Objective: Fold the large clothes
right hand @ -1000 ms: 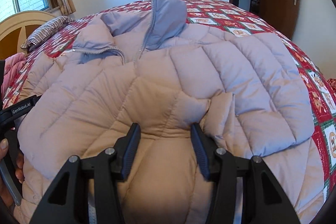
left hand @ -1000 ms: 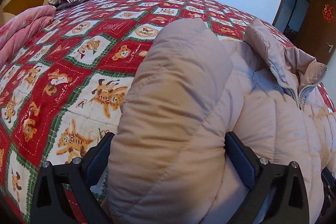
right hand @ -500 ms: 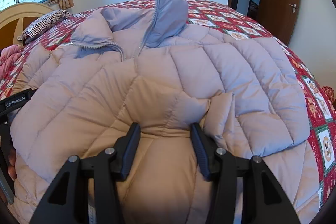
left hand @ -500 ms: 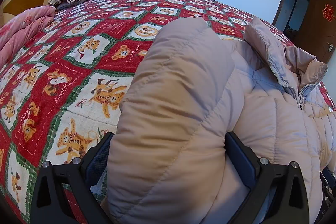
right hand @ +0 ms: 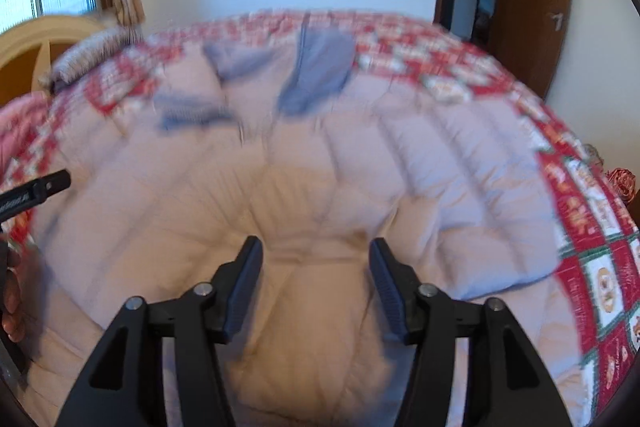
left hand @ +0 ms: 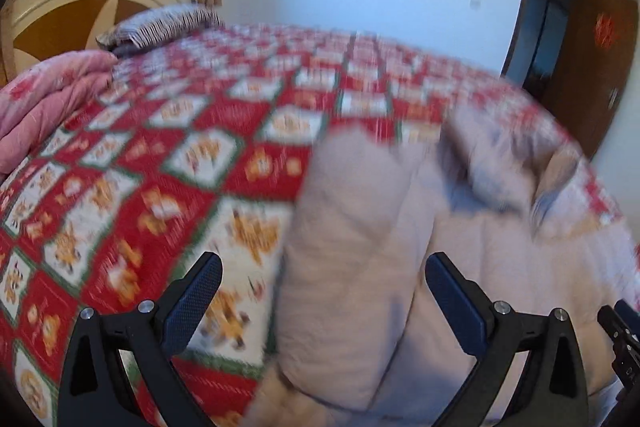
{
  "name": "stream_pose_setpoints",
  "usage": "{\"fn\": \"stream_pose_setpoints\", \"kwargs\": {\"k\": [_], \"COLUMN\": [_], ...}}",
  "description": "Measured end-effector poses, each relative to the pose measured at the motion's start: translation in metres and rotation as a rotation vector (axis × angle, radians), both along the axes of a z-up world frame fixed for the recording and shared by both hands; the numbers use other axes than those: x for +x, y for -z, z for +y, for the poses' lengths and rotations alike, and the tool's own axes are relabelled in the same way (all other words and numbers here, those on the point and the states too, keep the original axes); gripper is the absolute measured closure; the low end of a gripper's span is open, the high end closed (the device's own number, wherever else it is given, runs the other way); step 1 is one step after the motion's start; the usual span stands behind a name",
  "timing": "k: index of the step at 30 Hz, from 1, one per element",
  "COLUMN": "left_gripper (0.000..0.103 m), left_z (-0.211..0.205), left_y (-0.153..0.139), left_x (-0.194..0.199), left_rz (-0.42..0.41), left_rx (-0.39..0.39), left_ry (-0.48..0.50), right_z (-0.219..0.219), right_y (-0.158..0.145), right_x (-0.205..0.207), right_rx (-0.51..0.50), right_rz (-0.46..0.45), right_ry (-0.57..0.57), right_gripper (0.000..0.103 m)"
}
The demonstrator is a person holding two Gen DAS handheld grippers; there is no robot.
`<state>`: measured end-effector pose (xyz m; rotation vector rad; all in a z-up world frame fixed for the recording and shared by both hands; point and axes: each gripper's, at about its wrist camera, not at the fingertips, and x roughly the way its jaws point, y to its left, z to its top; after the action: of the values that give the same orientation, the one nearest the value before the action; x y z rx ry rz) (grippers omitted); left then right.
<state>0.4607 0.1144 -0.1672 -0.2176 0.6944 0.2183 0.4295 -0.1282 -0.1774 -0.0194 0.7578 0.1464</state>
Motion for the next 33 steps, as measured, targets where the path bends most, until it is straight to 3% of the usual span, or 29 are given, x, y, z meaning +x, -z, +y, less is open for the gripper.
{"fn": "stream_pose_setpoints", "kwargs": {"k": [3,6,7,10,12,15,22,33], "left_gripper": [0.001,0.001,0.001,0.001,0.001,0.001,0.001,0.001], "left_z": [0.012,0.009,0.006,0.004,0.013,0.024,0.015,0.011], "left_y": [-0.013,-0.008,-0.003,0.026,0.05,0.066,0.07,0.062], "left_x": [0.018,0.045,0.054,0.077,0.082,0.08,0.082,0.08], "left_rz": [-0.025,-0.008,0.014,0.129,0.18,0.177,0.192,0.2], "left_rx": [-0.033,-0.042,-0.018,0.086,0.058,-0.048,-0.003,0.027], "left_ry": [-0.047,-0.058,-0.05,-0.094,-0.101,-0.097,-0.101,-0.098], "right_z": [0.015,0.047,0.06,0.082,0.088,0.088,0.093,0.089], "right_y": [-0.023,-0.028,-0.023,0.001,0.023,0.035,0.039,0.038], "right_x": [0.003,0.02,0.028,0.047,0.056,0.053,0.051,0.051], "right_rx": [0.071,0.095,0.1,0.054,0.024,0.017,-0.025,0.001], "right_rz": [-0.028,-0.009,0.008,0.073,0.1,0.078,0.066,0.069], "right_ry": [-0.026,-0.106,-0.147,-0.173,-0.183,-0.198,-0.191,-0.198], "right_gripper": [0.044,0.047,0.053,0.054,0.054,0.054,0.054,0.054]}}
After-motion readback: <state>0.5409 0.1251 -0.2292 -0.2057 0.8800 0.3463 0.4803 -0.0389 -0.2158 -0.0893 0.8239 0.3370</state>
